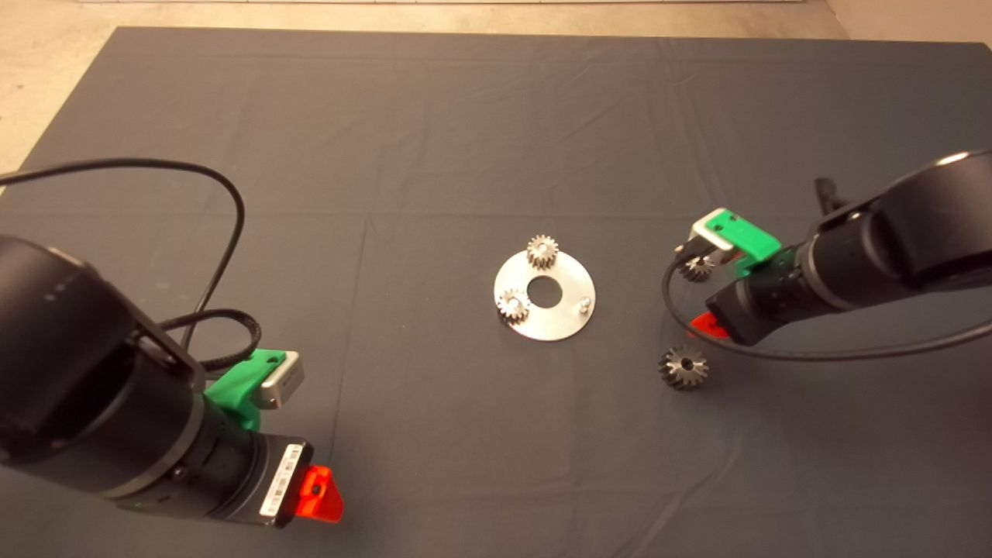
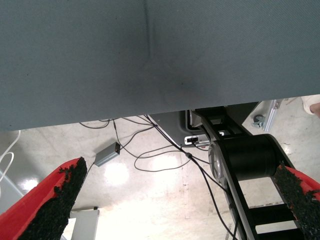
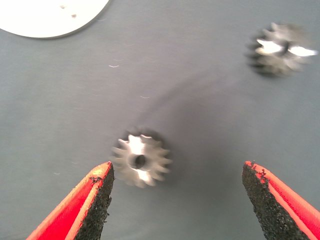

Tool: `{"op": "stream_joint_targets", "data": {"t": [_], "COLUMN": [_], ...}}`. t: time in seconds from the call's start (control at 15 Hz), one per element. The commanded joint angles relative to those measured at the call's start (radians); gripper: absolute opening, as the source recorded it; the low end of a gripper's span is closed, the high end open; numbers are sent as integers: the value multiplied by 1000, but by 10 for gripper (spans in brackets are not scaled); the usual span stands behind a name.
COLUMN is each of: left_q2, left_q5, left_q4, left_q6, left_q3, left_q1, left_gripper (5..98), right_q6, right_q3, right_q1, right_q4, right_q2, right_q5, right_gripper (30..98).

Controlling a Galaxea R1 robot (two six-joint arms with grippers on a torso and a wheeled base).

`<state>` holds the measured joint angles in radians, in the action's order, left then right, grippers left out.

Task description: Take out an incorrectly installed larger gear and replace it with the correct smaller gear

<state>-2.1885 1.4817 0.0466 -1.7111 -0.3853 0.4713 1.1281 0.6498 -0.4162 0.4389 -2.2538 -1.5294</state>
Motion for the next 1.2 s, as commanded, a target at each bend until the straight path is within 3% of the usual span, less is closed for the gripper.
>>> {"op": "stream_joint_targets", "data": {"t": [0.0, 0.13, 0.33, 0.73, 0.87, 1.13], "left_q2": [0, 0, 0, 2, 2, 2], "left_q5": [2, 2, 2, 2, 3, 5], "left_q4": [-8, -8, -8, -8, -8, -8], "left_q6": [-4, -4, -4, -4, -4, -5], "left_q3": [14, 14, 14, 14, 14, 14], "left_q1": [7, 7, 7, 7, 7, 7], "left_gripper": [976, 976, 976, 976, 976, 976], "right_q6": [16, 15, 15, 7, 14, 15], "right_q3": [-21, -22, -18, 86, 91, 111], "right_q1": [-46, -44, -38, -18, -15, 2], "right_q4": [-57, -50, 24, 72, 121, 185], "right_q2": [108, 115, 115, 112, 115, 107], "right_q5": [-100, -127, -126, -120, -120, -112], "right_gripper": [681, 729, 769, 827, 876, 877]}}
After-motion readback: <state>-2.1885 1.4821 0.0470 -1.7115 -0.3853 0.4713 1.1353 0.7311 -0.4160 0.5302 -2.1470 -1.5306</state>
